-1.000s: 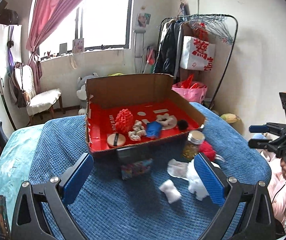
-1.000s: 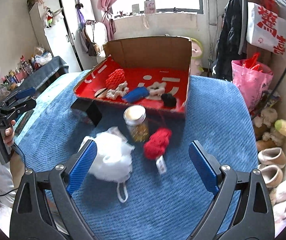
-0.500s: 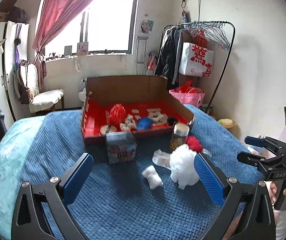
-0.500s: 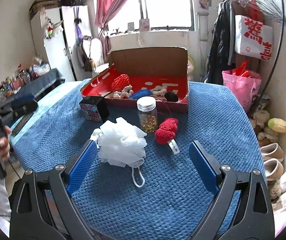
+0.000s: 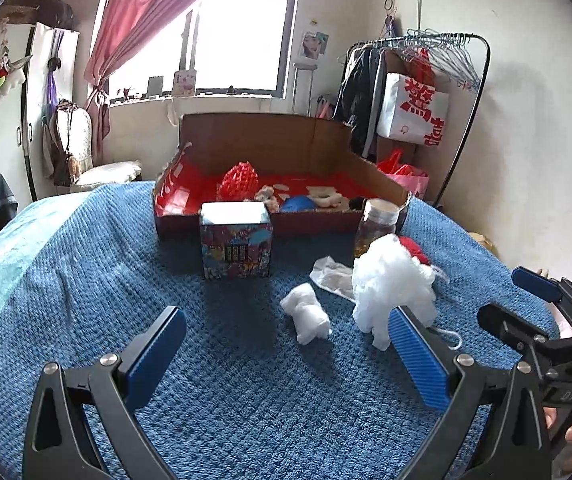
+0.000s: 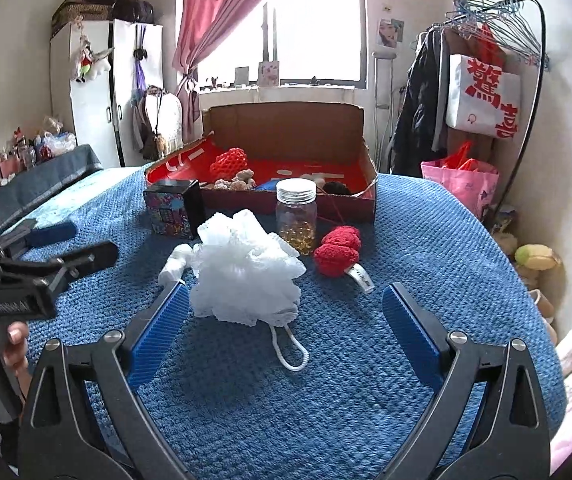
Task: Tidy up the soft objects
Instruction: 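Withdraw both tools from the box back toward the remaining items, then grasp the white rolled cloth with the left tool while the right tool grasps the white mesh loofah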
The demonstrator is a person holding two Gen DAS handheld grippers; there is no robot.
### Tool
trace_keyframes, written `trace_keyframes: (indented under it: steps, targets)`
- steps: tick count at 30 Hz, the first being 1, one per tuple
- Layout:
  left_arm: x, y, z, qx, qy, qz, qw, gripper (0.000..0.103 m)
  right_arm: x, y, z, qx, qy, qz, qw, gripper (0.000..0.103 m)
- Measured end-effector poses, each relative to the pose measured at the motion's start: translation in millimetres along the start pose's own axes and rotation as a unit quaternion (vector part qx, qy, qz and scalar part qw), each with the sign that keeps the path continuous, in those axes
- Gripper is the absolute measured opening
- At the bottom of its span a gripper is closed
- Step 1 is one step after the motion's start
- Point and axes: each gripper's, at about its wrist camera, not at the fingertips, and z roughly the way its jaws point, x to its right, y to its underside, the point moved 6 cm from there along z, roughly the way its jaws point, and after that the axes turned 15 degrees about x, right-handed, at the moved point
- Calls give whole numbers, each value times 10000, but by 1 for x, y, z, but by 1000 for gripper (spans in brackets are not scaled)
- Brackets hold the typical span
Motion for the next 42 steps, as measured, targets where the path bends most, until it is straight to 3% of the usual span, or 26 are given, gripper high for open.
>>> trace_keyframes:
  steps: [19, 25, 27, 29, 35, 36, 37, 38, 39, 42]
  targets:
    - [-4, 30, 20, -391, -81, -55, 9992, 103, 19, 41, 25, -504, 172, 438, 9976, 99]
    - [1, 22, 31, -554, 146, 66, 9983, 103, 21, 35, 33, -636, -107, 608, 9961, 99]
    - [4, 20, 38, -649, 249, 180, 9974, 98, 20, 32, 41, -789, -398, 751, 9932, 99]
    - [7, 19, 47, -805, 375, 263, 9957, 84, 19, 29, 48, -899, -644, 889, 9899, 99]
    - [17, 24, 76, -1266, 826, 290, 9881, 59, 8, 20, 79, -1218, -1234, 1063, 9791, 99]
    - [18, 27, 81, -1358, 886, 292, 9863, 54, 5, 21, 85, -1303, -1339, 1058, 9767, 94]
    - [19, 29, 85, -1432, 924, 284, 9850, 40, 3, 22, 88, -1340, -1404, 1074, 9751, 88]
    - [20, 33, 89, -1529, 1000, 240, 9829, 26, 0, 23, 91, -1375, -1494, 1088, 9731, 72]
    - [20, 36, 91, -1597, 1057, 175, 9813, 21, -4, 25, 95, -1450, -1636, 1081, 9698, 58]
    - [19, 36, 90, -1563, 1093, 79, 9816, 17, -12, 29, 97, -1524, -1892, 1127, 9635, 41]
